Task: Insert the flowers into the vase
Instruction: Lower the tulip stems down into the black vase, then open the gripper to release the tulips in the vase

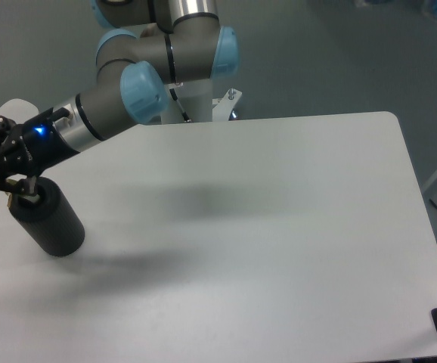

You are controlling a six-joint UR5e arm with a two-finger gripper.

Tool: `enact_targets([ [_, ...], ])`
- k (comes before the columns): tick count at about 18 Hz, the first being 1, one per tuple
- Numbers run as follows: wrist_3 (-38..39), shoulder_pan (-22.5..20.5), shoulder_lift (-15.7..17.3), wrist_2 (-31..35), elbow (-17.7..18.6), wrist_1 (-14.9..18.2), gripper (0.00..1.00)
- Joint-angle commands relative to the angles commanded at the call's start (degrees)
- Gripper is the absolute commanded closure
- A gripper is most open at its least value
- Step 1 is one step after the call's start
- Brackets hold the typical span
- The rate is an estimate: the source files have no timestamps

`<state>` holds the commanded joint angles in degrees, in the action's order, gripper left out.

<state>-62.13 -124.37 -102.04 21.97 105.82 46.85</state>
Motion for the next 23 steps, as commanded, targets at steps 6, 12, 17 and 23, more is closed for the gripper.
enact_targets([
  [6,-10.36,-0.79,-0.44,0.00,4.48,0.00,0.87],
  [12,-14.15,-1.41,-2.37,0.09,5.89,0.00,0.66],
  [17,-15.39,-1.84,-4.04,0.35,5.80,0.00,0.46],
  [23,-15.65,-4.83,-3.70,0.26,7.47,-0.09,0.31],
])
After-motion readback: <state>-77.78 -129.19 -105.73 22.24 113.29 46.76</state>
